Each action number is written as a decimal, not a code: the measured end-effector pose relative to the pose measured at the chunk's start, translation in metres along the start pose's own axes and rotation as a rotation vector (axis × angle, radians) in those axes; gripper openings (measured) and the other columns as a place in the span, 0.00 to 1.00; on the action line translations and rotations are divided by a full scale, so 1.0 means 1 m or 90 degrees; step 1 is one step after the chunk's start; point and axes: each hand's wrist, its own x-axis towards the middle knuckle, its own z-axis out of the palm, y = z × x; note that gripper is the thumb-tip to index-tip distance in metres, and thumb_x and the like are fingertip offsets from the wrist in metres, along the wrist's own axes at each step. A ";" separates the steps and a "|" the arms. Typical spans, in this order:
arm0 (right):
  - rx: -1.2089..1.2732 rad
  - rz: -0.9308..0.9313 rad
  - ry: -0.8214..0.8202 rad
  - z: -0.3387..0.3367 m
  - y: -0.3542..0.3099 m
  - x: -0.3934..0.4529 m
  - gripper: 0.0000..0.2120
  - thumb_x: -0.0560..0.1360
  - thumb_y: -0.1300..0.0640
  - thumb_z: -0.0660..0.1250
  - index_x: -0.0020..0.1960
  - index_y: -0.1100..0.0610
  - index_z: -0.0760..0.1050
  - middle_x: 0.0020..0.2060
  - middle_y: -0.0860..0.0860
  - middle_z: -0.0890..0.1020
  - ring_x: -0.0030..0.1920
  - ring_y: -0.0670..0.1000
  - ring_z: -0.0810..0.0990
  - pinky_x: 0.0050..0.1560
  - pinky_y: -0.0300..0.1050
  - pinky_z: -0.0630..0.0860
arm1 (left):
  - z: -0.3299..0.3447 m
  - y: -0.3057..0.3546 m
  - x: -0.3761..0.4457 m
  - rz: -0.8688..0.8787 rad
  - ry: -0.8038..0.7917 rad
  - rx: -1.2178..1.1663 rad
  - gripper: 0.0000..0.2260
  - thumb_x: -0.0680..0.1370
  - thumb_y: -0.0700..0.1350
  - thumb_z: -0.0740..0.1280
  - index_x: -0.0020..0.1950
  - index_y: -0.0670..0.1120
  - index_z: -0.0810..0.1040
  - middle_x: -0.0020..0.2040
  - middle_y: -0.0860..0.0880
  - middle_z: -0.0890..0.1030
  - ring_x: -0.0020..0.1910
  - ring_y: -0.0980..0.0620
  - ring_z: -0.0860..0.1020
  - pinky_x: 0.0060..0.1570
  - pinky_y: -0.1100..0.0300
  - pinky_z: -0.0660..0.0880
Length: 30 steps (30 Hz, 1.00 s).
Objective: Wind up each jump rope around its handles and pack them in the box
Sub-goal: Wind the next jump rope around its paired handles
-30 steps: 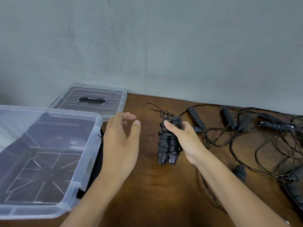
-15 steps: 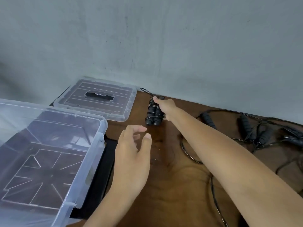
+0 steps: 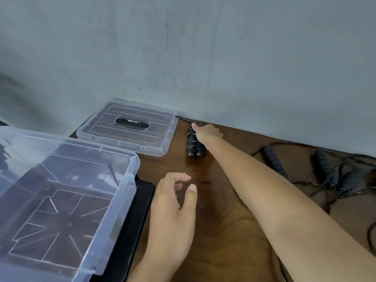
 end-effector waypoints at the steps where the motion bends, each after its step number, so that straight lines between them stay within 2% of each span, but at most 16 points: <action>1: -0.008 -0.015 -0.015 -0.001 0.000 0.001 0.37 0.77 0.30 0.60 0.73 0.58 0.70 0.69 0.57 0.74 0.69 0.60 0.72 0.68 0.53 0.71 | 0.000 0.000 0.000 0.003 -0.001 0.001 0.07 0.82 0.49 0.66 0.58 0.60 0.76 0.59 0.62 0.79 0.62 0.62 0.77 0.52 0.69 0.71; 5: 0.045 -0.039 -0.073 -0.012 0.007 -0.007 0.36 0.76 0.31 0.64 0.71 0.58 0.72 0.66 0.57 0.77 0.63 0.60 0.78 0.64 0.56 0.77 | 0.000 0.002 0.003 0.014 -0.009 -0.008 0.06 0.83 0.48 0.65 0.58 0.58 0.77 0.58 0.61 0.79 0.61 0.63 0.76 0.53 0.71 0.70; 8: 0.042 -0.062 -0.106 -0.035 0.014 -0.021 0.34 0.79 0.35 0.63 0.73 0.60 0.70 0.71 0.57 0.74 0.66 0.60 0.76 0.66 0.54 0.76 | 0.004 0.004 0.006 0.022 -0.017 -0.021 0.05 0.83 0.48 0.65 0.57 0.57 0.77 0.58 0.61 0.79 0.60 0.63 0.77 0.51 0.72 0.70; 11: 0.087 -0.074 -0.146 -0.072 0.024 -0.035 0.35 0.80 0.38 0.64 0.78 0.59 0.63 0.76 0.55 0.68 0.71 0.58 0.72 0.66 0.53 0.76 | 0.013 0.010 0.009 0.029 -0.031 -0.044 0.05 0.84 0.46 0.66 0.57 0.55 0.78 0.56 0.59 0.80 0.58 0.62 0.78 0.45 0.77 0.71; 13: 0.099 -0.094 -0.164 -0.102 0.035 -0.045 0.35 0.80 0.40 0.65 0.78 0.59 0.62 0.76 0.55 0.68 0.71 0.57 0.72 0.67 0.53 0.75 | 0.023 0.015 0.010 0.035 -0.042 -0.049 0.04 0.84 0.45 0.65 0.57 0.53 0.78 0.55 0.59 0.80 0.57 0.62 0.78 0.44 0.79 0.70; 17: 0.042 -0.119 -0.152 -0.162 0.070 -0.065 0.28 0.81 0.43 0.66 0.71 0.62 0.70 0.67 0.59 0.77 0.63 0.56 0.78 0.62 0.51 0.78 | 0.051 0.024 0.009 0.040 -0.072 -0.021 0.05 0.84 0.47 0.65 0.59 0.53 0.78 0.56 0.60 0.80 0.55 0.65 0.77 0.45 0.74 0.70; 20: 0.003 -0.123 -0.151 -0.193 0.100 -0.075 0.21 0.83 0.48 0.65 0.68 0.63 0.74 0.64 0.61 0.78 0.64 0.59 0.78 0.61 0.51 0.77 | 0.071 0.028 0.013 0.032 -0.097 -0.008 0.05 0.84 0.47 0.65 0.59 0.52 0.78 0.55 0.59 0.80 0.55 0.64 0.76 0.45 0.73 0.69; 24: -0.058 -0.148 -0.140 -0.220 0.151 -0.073 0.17 0.82 0.49 0.65 0.68 0.56 0.75 0.63 0.55 0.79 0.62 0.56 0.77 0.63 0.51 0.77 | 0.102 0.030 0.022 0.029 -0.138 0.012 0.06 0.84 0.46 0.65 0.60 0.50 0.79 0.56 0.57 0.81 0.53 0.64 0.76 0.44 0.76 0.70; 26: -0.095 -0.168 -0.116 -0.223 0.176 -0.065 0.14 0.83 0.51 0.65 0.66 0.54 0.77 0.63 0.53 0.79 0.61 0.53 0.77 0.63 0.51 0.75 | 0.119 0.028 0.029 -0.017 -0.170 -0.015 0.11 0.84 0.46 0.65 0.67 0.51 0.76 0.59 0.52 0.80 0.56 0.59 0.78 0.54 0.70 0.72; 28: -0.144 -0.193 -0.114 -0.222 0.199 -0.055 0.13 0.84 0.55 0.61 0.67 0.53 0.77 0.66 0.52 0.79 0.61 0.52 0.76 0.60 0.45 0.71 | 0.139 0.026 0.036 -0.107 -0.230 -0.097 0.18 0.85 0.46 0.65 0.74 0.55 0.69 0.62 0.48 0.78 0.60 0.50 0.79 0.66 0.55 0.75; 30: -0.181 -0.217 -0.126 -0.216 0.218 -0.046 0.16 0.85 0.60 0.57 0.69 0.54 0.76 0.71 0.52 0.75 0.68 0.53 0.74 0.61 0.41 0.68 | 0.161 0.024 0.043 -0.183 -0.284 -0.155 0.23 0.85 0.46 0.65 0.78 0.58 0.64 0.64 0.46 0.77 0.59 0.47 0.80 0.67 0.52 0.76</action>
